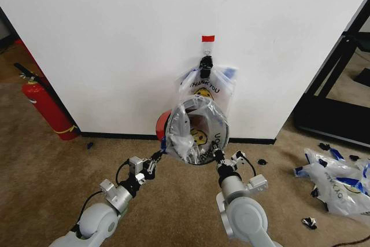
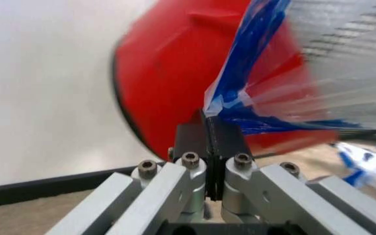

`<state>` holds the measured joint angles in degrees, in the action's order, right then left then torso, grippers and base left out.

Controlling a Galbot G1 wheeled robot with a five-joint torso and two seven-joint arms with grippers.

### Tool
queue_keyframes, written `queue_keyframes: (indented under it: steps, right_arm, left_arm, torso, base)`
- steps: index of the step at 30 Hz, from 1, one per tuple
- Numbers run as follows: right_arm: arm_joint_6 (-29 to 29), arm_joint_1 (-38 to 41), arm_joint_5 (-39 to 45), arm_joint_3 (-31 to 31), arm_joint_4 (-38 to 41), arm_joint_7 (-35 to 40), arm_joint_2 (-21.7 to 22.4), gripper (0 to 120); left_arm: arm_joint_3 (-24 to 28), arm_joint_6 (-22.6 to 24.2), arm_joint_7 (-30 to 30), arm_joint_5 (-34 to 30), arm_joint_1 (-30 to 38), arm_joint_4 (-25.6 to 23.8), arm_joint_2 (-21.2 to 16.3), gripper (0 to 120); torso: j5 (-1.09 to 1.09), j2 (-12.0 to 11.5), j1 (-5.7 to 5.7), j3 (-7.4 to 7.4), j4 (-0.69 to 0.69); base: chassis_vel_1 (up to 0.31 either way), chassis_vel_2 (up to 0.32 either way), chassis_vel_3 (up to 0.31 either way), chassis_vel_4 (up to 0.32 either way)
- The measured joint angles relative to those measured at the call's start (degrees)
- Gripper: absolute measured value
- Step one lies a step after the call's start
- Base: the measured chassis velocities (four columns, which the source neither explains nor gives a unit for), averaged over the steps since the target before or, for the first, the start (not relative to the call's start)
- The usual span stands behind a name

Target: Pick up the garbage bag from the wall and place it over the trash bin.

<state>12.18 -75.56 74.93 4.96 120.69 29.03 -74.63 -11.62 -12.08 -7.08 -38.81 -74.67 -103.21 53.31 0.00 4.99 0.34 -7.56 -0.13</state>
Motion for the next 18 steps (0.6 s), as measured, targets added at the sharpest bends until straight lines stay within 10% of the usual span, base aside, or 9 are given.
queue_keyframes:
  steps: [10,18]
  right_arm:
    - [0.4,0.7,-1.6,0.3,-1.2,-0.6,-0.1,0]
    - [6.0,3.8,-9.7,-1.5,-7.5,-1.5,0.5,0]
  left_arm:
    - [-1.3,-2.4,-0.1,9.0,-3.1,-2.6,-1.8,20]
    - [-2.3,4.7,19.6,24.8,-5.4,-5.3,-2.8,49]
  torso:
    - [0.0,0.0,0.0,0.0,0.0]
    - [0.01,0.0,0.0,0.0,0.02]
  base:
    - [0.0,0.0,0.0,0.0]
    - [0.0,0.0,0.0,0.0]
